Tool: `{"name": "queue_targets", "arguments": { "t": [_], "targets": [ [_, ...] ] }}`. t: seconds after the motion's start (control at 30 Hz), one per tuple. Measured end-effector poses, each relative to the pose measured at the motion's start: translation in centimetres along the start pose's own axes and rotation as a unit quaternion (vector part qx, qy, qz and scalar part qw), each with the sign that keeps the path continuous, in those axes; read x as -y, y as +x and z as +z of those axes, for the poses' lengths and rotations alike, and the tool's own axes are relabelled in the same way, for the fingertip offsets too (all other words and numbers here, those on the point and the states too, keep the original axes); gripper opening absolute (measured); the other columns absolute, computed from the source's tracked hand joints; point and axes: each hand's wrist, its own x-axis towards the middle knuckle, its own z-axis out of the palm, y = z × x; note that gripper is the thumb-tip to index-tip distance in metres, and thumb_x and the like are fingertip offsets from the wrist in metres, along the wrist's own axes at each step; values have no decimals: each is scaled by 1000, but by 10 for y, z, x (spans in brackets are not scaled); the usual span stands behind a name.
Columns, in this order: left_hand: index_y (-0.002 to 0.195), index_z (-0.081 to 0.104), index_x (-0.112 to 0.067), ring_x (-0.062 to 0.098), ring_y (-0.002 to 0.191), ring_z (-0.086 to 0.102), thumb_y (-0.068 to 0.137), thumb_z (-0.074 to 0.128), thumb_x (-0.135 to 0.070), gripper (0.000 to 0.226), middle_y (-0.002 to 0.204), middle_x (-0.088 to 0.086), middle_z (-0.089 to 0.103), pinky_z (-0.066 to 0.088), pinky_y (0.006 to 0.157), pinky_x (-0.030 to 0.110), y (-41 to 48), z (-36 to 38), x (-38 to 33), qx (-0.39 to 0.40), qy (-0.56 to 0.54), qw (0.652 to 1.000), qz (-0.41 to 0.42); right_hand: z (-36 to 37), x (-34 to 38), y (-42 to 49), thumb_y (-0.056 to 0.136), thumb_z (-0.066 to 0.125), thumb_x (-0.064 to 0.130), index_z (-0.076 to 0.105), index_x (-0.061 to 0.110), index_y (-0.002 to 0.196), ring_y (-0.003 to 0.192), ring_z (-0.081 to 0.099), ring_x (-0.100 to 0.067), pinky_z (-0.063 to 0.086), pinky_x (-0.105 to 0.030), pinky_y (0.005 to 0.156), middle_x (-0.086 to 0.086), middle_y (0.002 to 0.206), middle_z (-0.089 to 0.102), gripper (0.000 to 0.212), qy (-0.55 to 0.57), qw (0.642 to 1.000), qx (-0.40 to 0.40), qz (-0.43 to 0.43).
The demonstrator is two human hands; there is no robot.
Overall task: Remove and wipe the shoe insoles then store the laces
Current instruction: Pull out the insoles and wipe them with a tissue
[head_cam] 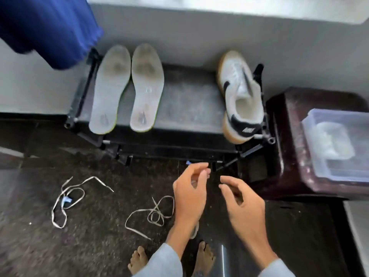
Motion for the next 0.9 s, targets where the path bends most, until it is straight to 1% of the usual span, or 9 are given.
{"name": "queue_targets", "arguments": {
  "t": [0.13,0.23,0.3,0.4,0.5,0.6,0.7,0.8,0.9],
  "targets": [
    [107,73,-17,1,89,70,96,61,-10,18,95,-9,75,54,80,12,17,11,-100,-15,-18,997,75,-54,78,28,94,65,14,73,26,103,90,70,0,51,-12,81,14,92,74,17,39,995,-50,-73],
    [113,71,-17,0,87,66,95,62,-15,20,105,-4,73,47,76,2,46,29,-131,-39,29,996,73,-75,100,68,93,64,15,73,21,102,84,66,8,45,-4,77,13,90,73,13,24,988,-111,-106],
    [120,68,-15,4,94,63,94,63,-18,26,114,0,72,51,89,15,68,41,-141,-37,63,996,52,-80,102,102,92,64,18,72,18,107,82,65,5,46,-4,76,8,95,73,16,-2,985,-139,-103],
    [130,61,-14,17,112,64,95,61,-25,37,126,4,67,51,101,37,95,57,-146,-19,107,994,29,-79,97,151,90,65,22,67,14,119,95,64,-14,44,-12,80,-3,107,69,30,-64,989,-114,-68],
    [135,58,-12,25,120,61,95,60,-27,43,131,8,65,48,103,37,114,67,-148,5,156,988,22,-74,91,182,90,66,25,64,9,122,106,60,-26,39,-24,87,-12,115,64,36,-119,990,-63,-48],
    [127,62,-8,27,120,59,94,61,-25,37,124,11,68,45,95,33,130,74,-145,36,178,983,-2,-71,86,201,89,66,26,66,12,108,101,59,-25,36,-24,80,-11,111,62,23,-146,989,-28,-20],
    [116,68,-10,29,116,60,89,63,-31,35,111,10,72,51,95,39,145,80,-133,65,215,974,-15,-65,77,216,84,70,23,67,12,84,87,61,-23,44,-27,72,-7,94,66,11,-156,988,-9,2],
    [91,70,-6,28,93,64,87,61,-28,23,89,9,72,51,71,35,155,86,-124,56,237,970,-12,-61,69,225,82,69,15,75,10,87,83,67,-25,52,-30,68,-9,87,70,9,-168,986,3,18],
    [79,66,-1,28,75,59,86,57,-16,18,77,12,67,38,59,30,155,87,-125,47,239,970,-9,-62,67,226,83,62,8,77,12,89,75,65,-23,44,-25,59,-10,83,70,16,-161,987,3,17]
  ]
}}
